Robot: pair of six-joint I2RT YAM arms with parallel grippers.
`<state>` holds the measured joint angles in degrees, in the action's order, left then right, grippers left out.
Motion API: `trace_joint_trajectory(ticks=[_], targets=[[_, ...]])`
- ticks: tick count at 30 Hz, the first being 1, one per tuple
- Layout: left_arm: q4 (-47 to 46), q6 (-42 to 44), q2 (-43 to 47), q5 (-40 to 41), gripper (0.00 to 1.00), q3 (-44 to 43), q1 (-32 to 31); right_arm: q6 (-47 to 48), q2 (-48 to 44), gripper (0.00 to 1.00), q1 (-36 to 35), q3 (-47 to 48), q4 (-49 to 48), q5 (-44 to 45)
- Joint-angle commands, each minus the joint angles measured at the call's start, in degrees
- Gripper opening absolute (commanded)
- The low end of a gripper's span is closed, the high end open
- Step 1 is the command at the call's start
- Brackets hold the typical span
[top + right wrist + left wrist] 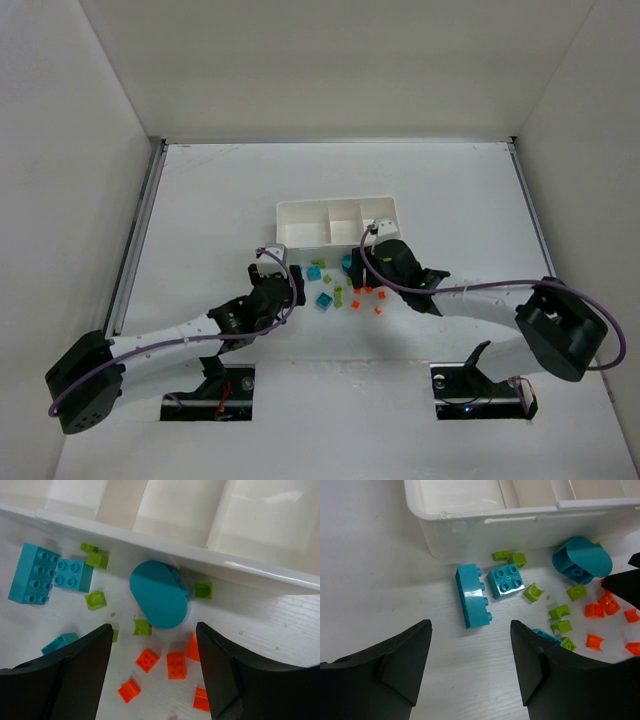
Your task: Sort the legos into containers by color
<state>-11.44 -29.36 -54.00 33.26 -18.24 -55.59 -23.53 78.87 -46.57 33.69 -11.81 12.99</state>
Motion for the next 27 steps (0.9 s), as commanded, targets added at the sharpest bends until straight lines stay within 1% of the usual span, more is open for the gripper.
trace_joint_trajectory(ticks=[1,6,10,13,16,20,23,24,27], targets=[[-5.43,-0.87,-2.95,1.28,0.62,0.13,-1.66,1.99,3.65,0.74,0.03,4.18,-0.75,-0.95],[-7.10,-1.40,-5.15,2.60,0.62,0.84,-1.32,3.40,8.31,0.72,0.12,6.99,-1.55,0.71],[-7.45,-1.40,-5.24,2.60,0.62,1.19,-0.88,4.98,11.04,0.70,0.03,9.02,-1.28,2.21],[-8.25,-1.14,-5.59,1.99,0.62,1.28,0.09,5.51,12.44,0.65,0.03,9.37,-1.46,3.88],[-8.77,-1.13,-6.20,1.90,0.62,1.28,0.27,5.69,13.06,0.55,-0.06,9.46,-1.46,4.84],[-10.27,-1.14,-8.49,1.73,0.62,0.75,-0.08,5.95,13.41,0.56,-0.59,8.67,-2.33,6.34],[-10.97,-1.48,-9.37,1.99,0.62,0.66,-0.26,6.21,12.45,0.45,-1.29,8.23,-2.25,8.01],[-11.32,-1.48,-9.98,1.73,0.62,0.40,-0.17,6.13,11.23,0.39,-1.46,7.45,-2.42,8.19],[-11.32,-1.22,-10.69,1.99,0.62,-0.22,-0.26,5.95,8.33,0.36,-1.99,6.13,-1.46,8.27]])
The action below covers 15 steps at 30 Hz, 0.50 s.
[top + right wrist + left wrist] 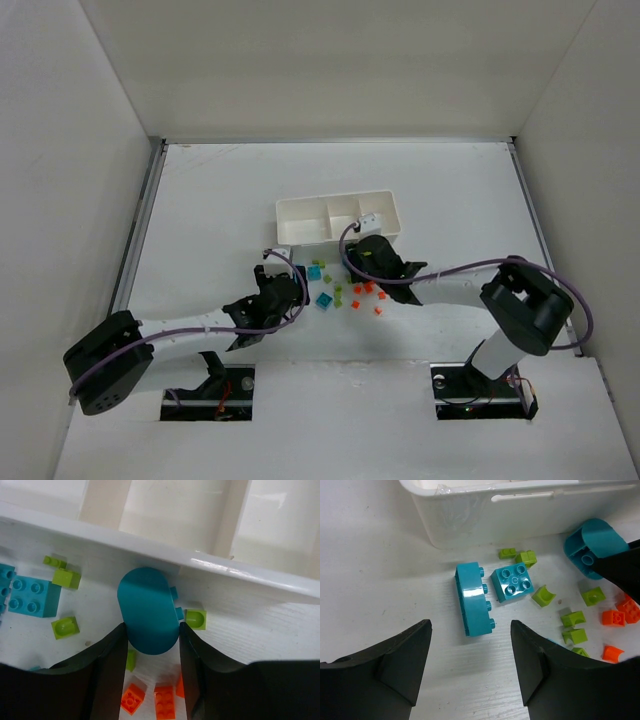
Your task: Sort the legos into containers by color
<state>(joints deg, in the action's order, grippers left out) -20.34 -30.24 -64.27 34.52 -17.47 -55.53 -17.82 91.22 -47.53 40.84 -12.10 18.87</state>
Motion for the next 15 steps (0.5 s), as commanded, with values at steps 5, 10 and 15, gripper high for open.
trace_joint_trajectory(ticks=[5,10,15], targets=[[-2.08,-1.05,-1.12,0.63,0.60,-1.68,0.20,-1.24,-13.68,0.35,-3.57,-4.01,2.78,2.93],[-2.16,-1.66,-1.65,1.16,0.58,-2.38,-0.24,-3.44,-22.48,0.34,-5.77,-4.45,7.26,2.48],[-2.60,-1.67,-4.89,1.95,0.54,-3.79,-0.59,-2.30,-28.11,0.34,-2.54,-1.12,7.97,3.62]])
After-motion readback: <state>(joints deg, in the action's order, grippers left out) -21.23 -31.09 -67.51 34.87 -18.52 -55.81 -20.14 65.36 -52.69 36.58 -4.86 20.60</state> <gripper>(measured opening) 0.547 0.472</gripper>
